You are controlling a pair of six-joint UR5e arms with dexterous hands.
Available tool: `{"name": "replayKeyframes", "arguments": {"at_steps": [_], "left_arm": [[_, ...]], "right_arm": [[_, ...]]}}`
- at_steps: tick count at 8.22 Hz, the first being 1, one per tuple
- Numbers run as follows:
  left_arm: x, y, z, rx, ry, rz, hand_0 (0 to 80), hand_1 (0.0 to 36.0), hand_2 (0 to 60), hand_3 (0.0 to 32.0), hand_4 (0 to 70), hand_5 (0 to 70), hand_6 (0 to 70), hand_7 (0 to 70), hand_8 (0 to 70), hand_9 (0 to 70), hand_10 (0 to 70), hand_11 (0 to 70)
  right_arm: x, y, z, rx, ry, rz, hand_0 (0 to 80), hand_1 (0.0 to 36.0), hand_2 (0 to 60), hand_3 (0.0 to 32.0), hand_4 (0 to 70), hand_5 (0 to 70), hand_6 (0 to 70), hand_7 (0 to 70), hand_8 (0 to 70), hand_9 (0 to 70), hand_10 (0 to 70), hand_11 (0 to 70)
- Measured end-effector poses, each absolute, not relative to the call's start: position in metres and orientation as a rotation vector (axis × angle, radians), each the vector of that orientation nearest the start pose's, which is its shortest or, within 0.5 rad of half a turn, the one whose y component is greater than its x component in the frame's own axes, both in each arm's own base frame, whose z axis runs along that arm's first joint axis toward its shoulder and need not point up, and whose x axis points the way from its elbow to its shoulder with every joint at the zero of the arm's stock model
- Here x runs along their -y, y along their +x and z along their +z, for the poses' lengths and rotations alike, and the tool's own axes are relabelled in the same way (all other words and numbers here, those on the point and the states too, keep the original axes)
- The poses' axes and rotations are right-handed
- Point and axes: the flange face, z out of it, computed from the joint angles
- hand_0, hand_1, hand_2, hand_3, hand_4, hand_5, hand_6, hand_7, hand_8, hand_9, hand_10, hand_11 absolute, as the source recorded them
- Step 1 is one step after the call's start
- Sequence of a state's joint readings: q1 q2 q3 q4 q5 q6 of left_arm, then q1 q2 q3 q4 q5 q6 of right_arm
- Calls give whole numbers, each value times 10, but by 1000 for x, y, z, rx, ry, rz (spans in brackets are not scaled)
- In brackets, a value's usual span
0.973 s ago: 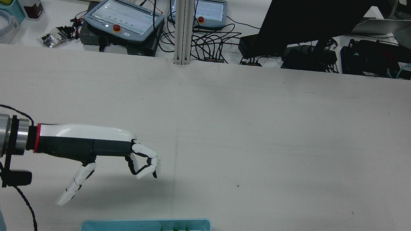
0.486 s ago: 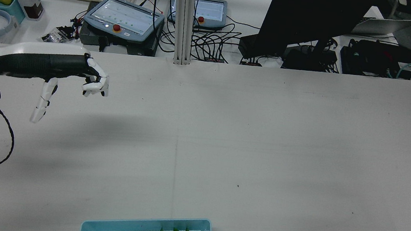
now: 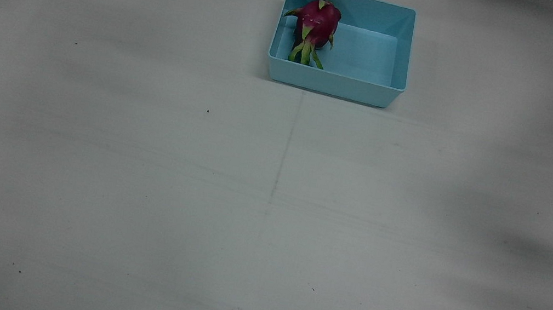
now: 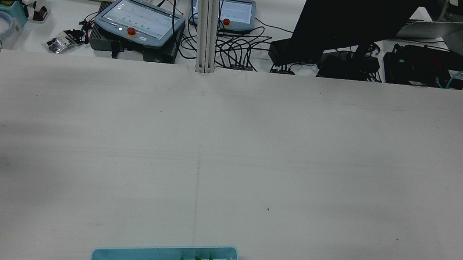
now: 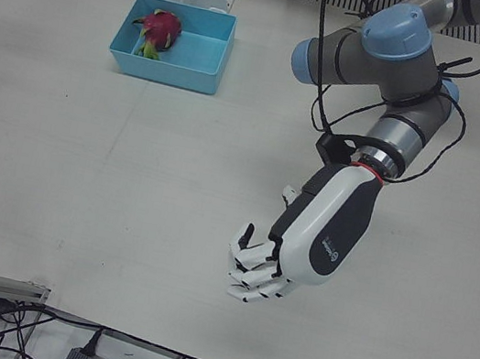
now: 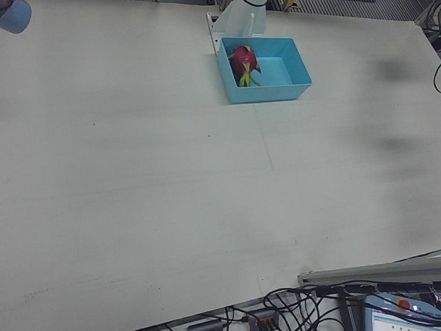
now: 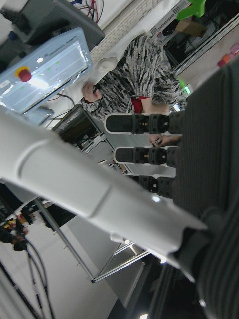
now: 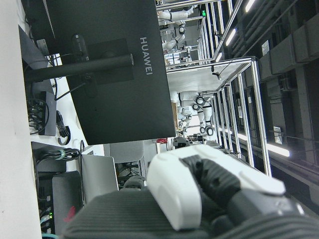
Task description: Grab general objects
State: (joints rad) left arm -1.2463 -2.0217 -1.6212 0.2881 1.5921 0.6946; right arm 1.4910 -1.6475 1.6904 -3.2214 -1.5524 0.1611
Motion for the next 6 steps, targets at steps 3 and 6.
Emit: {"name": "replayKeyframes", "arguments": {"at_steps": [3, 6], "left_arm": [[651, 69, 550, -2142, 350, -1790, 800, 258, 0, 110, 152, 700, 92, 166, 8, 19, 39, 89], [599, 50, 606, -2178, 328, -1832, 800, 264, 0, 182, 62, 658, 43, 109, 0, 7, 0, 9]], "right_arm": [[464, 98, 673, -2119, 236, -2209, 0, 0, 0, 0, 0, 0, 0, 0, 0, 0, 0, 0], [465, 98, 673, -2118, 236, -2210, 0, 0, 0, 0, 0, 0, 0, 0, 0, 0, 0, 0]]}}
